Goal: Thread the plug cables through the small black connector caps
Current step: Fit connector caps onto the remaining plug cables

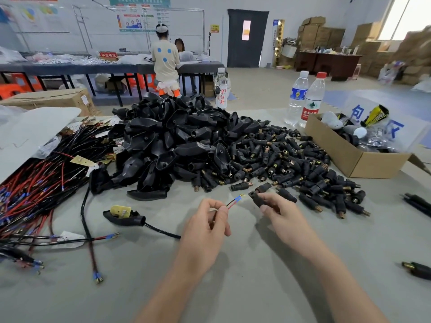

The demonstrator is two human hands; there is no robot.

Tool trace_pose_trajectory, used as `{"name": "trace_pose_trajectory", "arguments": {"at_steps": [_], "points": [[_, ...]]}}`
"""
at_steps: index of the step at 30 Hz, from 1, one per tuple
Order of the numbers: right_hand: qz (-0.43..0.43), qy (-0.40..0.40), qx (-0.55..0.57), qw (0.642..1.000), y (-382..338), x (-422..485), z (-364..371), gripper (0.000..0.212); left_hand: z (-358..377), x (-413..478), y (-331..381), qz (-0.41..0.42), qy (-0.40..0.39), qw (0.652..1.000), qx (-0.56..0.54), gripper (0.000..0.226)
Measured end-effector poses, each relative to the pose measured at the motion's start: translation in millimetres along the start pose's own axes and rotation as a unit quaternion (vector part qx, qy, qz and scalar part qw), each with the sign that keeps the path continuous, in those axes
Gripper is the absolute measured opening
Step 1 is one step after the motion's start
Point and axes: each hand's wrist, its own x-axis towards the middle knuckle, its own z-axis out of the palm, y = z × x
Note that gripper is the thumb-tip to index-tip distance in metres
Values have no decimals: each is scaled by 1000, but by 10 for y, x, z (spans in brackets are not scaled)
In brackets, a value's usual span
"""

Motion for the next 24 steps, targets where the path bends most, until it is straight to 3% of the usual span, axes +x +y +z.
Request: {"name": "trace_pose_trajectory", "arguments": {"at_steps": [6,15,24], "points": [[-58,-11,28,998,-52,-43,11,49,30,-9,-18,31,21,999,25,11],[-112,-45,6,993,-103,-116,-21,49,-80,19,61,57,190,976,90,11],[-114,-40,-13,993,-120,-141,-29,36,-100,-1,68,77,194,969,130,8]]}}
